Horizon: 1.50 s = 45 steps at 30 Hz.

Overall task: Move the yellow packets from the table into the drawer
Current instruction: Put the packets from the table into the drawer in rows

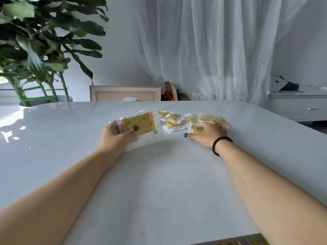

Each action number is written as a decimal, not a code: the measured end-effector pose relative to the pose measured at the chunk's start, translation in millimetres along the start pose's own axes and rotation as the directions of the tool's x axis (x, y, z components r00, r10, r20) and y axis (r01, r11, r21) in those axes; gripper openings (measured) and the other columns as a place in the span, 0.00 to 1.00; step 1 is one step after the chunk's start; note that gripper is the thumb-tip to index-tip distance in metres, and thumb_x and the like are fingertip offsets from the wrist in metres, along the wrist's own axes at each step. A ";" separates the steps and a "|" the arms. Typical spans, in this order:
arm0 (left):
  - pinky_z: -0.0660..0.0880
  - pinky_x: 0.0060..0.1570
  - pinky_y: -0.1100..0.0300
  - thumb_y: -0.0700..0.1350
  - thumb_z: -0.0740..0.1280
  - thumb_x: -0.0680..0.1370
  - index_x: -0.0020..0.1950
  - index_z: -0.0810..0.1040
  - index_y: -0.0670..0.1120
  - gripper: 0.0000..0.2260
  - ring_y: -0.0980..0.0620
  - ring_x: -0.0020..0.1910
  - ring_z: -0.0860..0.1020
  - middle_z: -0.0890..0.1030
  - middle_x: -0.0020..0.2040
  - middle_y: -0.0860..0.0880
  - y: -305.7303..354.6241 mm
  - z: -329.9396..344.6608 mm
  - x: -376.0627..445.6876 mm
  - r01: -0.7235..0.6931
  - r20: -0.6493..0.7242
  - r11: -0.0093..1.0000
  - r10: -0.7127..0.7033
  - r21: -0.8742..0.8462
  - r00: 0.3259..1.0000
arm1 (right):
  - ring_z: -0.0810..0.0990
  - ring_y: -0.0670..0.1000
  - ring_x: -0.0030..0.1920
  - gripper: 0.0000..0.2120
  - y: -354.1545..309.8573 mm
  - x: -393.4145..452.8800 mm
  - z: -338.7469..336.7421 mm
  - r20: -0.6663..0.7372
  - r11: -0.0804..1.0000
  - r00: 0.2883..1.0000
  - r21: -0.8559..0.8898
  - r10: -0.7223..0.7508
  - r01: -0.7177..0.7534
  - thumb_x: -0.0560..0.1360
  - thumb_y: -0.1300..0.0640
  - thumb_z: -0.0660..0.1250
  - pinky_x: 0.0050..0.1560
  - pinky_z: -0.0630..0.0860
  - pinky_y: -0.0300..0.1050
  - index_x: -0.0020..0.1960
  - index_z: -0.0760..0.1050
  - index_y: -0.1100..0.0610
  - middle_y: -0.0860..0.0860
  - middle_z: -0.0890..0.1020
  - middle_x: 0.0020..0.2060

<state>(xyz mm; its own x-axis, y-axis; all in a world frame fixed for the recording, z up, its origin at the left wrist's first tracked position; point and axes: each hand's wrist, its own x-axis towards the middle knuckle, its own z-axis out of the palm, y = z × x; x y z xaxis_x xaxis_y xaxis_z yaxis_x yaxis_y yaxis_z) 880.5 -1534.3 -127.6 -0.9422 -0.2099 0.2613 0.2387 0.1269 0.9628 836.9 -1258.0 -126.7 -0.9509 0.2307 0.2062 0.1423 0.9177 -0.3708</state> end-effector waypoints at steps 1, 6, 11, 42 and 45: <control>0.80 0.46 0.57 0.33 0.69 0.74 0.49 0.78 0.45 0.09 0.49 0.44 0.82 0.83 0.46 0.46 -1.4 -1.0 1.9 0.012 -0.009 1.000 -0.013 -0.020 1.000 | 0.63 0.54 0.71 0.34 0.1 -0.1 0.2 0.062 0.998 0.998 -0.059 -0.023 0.027 0.64 0.30 0.65 0.68 0.64 0.52 0.67 0.70 0.41 0.48 0.69 0.69; 0.80 0.50 0.48 0.35 0.71 0.73 0.59 0.74 0.49 0.18 0.46 0.45 0.82 0.82 0.49 0.44 -2.1 -3.2 3.3 0.054 -0.027 0.995 -0.056 -0.087 0.998 | 0.60 0.56 0.71 0.31 -7.9 -2.2 -9.4 0.164 0.996 0.984 -0.056 -0.066 0.076 0.67 0.38 0.64 0.65 0.67 0.50 0.68 0.69 0.46 0.49 0.68 0.69; 0.74 0.37 0.60 0.35 0.69 0.74 0.76 0.55 0.58 0.38 0.51 0.42 0.80 0.81 0.43 0.50 -0.1 -4.0 -0.2 0.026 -0.018 0.995 -0.027 -0.095 0.999 | 0.77 0.57 0.58 0.24 -4.7 -9.7 -22.8 0.145 0.990 0.982 -0.060 -0.119 0.129 0.68 0.50 0.65 0.56 0.77 0.50 0.61 0.75 0.58 0.55 0.79 0.58; 0.78 0.43 0.59 0.47 0.66 0.78 0.44 0.85 0.45 0.10 0.49 0.40 0.83 0.85 0.41 0.46 10.8 0.2 -4.6 0.133 0.119 0.981 -0.117 -0.139 0.986 | 0.70 0.47 0.60 0.16 -73.8 -47.7 0.8 -0.404 0.488 0.821 0.663 -0.405 0.567 0.67 0.71 0.72 0.53 0.65 0.20 0.42 0.80 0.50 0.53 0.71 0.57; 0.76 0.49 0.49 0.54 0.70 0.74 0.42 0.84 0.43 0.14 0.42 0.44 0.82 0.84 0.44 0.41 10.1 -4.0 -5.2 0.156 0.181 0.969 -0.120 -0.194 0.976 | 0.71 0.38 0.59 0.22 -78.6 -53.8 7.0 -0.251 0.454 0.826 0.737 -0.505 0.501 0.65 0.76 0.70 0.55 0.67 0.24 0.38 0.82 0.48 0.48 0.72 0.58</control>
<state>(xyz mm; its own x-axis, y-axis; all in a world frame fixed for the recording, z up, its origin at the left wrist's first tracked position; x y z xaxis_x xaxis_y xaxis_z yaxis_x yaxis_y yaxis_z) 888.8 -1535.8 -119.0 -0.9910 -0.0442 0.1264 0.1302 -0.0982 0.9866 874.9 -1344.8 -115.0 -0.7883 -0.1916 0.5848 -0.6145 0.2942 -0.7320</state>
